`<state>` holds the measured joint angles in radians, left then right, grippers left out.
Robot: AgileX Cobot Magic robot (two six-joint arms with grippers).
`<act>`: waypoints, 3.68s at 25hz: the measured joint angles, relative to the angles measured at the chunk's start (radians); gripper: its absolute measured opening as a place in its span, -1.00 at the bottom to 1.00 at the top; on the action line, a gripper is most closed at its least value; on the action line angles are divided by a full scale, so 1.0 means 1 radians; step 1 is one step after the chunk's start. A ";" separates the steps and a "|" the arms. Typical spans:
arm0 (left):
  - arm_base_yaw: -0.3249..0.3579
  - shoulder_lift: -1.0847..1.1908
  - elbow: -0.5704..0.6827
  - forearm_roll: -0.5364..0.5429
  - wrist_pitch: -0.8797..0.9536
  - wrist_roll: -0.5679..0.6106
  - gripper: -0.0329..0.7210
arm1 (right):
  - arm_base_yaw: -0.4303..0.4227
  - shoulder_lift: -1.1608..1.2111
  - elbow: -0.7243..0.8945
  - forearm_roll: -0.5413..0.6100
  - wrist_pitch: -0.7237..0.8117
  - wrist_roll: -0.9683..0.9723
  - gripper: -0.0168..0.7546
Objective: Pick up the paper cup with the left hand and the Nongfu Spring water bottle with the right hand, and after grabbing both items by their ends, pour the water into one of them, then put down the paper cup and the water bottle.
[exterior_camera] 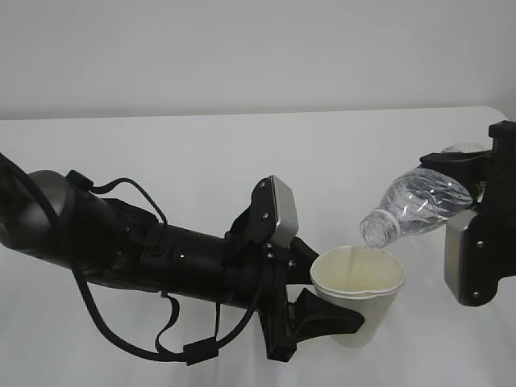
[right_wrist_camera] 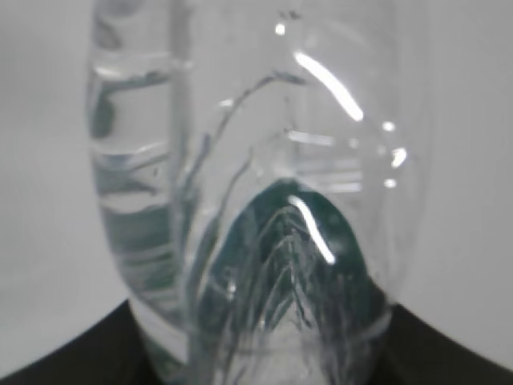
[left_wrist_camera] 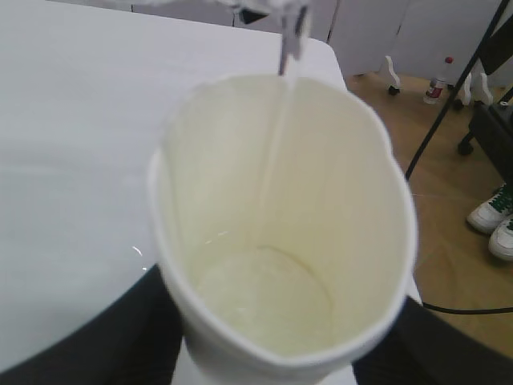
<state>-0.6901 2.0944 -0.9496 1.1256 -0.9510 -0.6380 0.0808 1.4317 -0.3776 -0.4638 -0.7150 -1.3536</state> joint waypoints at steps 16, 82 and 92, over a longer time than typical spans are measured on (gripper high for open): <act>0.000 0.000 0.000 0.000 0.000 0.000 0.22 | 0.000 0.000 0.000 -0.003 -0.002 0.000 -0.01; 0.000 0.000 0.000 -0.030 0.004 0.000 0.22 | 0.000 0.000 0.000 -0.019 -0.007 -0.026 -0.01; 0.000 0.000 0.000 -0.030 0.005 0.000 0.22 | 0.000 0.000 0.000 -0.021 -0.007 -0.027 -0.01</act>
<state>-0.6901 2.0944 -0.9496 1.0956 -0.9458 -0.6380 0.0808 1.4317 -0.3776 -0.4847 -0.7224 -1.3808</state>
